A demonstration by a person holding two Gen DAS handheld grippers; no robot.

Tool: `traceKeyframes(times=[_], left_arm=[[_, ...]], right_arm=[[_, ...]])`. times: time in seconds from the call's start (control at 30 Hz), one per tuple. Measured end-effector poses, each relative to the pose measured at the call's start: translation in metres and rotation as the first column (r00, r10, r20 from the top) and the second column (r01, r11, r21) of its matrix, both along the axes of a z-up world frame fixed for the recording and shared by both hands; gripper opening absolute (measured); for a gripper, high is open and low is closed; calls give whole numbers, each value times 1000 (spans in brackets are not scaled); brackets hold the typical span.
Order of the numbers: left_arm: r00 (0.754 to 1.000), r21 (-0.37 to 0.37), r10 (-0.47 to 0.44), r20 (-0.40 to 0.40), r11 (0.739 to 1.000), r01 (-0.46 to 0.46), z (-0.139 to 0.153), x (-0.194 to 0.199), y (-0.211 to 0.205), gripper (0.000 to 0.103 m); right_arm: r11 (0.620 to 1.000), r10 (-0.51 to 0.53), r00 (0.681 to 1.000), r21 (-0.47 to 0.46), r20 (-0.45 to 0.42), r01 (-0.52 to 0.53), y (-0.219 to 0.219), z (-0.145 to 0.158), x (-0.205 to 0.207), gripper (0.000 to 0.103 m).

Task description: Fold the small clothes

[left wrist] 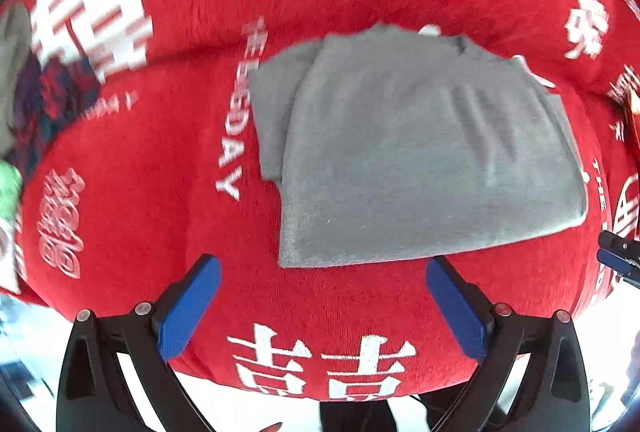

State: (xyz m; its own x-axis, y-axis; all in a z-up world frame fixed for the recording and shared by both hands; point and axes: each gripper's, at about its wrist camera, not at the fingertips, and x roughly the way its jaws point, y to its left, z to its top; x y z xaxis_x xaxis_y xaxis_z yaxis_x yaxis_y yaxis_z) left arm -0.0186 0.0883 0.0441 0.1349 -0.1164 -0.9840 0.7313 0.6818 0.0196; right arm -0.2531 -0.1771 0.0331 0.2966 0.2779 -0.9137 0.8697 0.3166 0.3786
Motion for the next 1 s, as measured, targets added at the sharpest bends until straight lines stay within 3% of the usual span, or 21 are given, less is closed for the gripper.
traceKeyframes(times=[0.07,0.23,0.47,0.77,0.9,1.0], left_arm=[[999,8,-30,30,1000,30,18,-11,0,103],[994,2,-80,79,997,80,58,-24,-7,103],[998,-112,-49,40,992,53,96,-24,-6,103],[996,-206,-27,-81,979,9,123,-12,-8,103],[999,-273,-30,-44,962,17,138,-10,-4,103],[999,-266,-43,-14,963,37,144,-12,-7,103]], right_arm=[[1000,28,1000,6,14,-28,10,10,9,80],[992,124,991,-19,54,-123,32,44,37,80],[974,219,970,-86,105,-210,46,97,65,80],[971,220,967,-128,132,-204,43,130,82,80],[970,218,965,-142,148,-197,46,139,85,80],[971,212,965,-147,155,-190,46,144,85,80]])
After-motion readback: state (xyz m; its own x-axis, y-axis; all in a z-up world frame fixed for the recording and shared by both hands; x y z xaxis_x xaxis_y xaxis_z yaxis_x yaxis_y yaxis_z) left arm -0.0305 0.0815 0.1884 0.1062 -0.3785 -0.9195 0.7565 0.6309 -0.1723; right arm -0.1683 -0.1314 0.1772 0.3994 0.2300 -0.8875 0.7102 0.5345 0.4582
